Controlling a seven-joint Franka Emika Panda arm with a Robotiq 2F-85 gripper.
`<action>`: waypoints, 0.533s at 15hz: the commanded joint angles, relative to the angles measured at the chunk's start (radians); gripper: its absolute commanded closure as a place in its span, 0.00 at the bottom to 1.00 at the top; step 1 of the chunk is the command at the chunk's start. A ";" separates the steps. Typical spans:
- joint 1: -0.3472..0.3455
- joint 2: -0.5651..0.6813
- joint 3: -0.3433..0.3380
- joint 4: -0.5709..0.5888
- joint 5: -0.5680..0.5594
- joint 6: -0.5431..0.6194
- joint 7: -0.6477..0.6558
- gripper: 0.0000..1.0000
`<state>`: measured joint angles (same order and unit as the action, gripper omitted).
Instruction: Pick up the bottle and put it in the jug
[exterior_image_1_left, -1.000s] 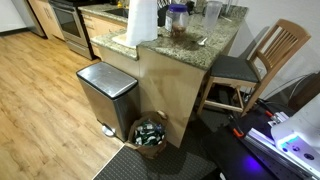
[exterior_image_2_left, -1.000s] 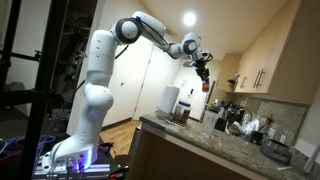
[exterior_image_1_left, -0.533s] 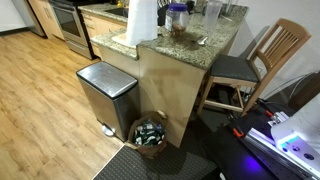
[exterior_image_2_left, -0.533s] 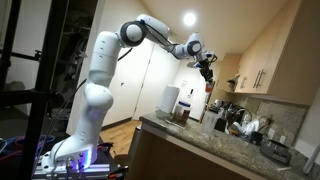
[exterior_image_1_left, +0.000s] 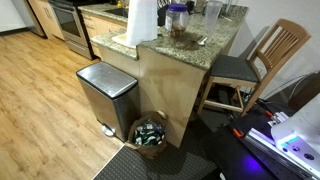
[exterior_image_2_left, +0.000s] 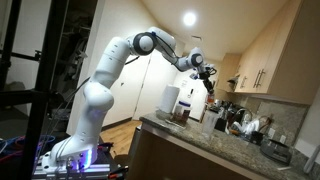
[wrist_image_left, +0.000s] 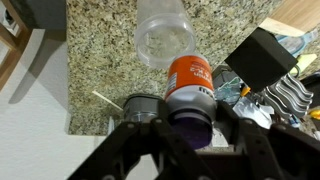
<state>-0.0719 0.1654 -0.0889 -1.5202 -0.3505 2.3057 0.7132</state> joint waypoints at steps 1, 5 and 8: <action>0.038 0.087 -0.034 0.116 -0.033 -0.071 0.087 0.78; 0.061 0.132 -0.062 0.172 -0.066 -0.184 0.146 0.78; 0.061 0.159 -0.066 0.200 -0.051 -0.238 0.153 0.78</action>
<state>-0.0213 0.2793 -0.1397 -1.3859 -0.4045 2.1329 0.8575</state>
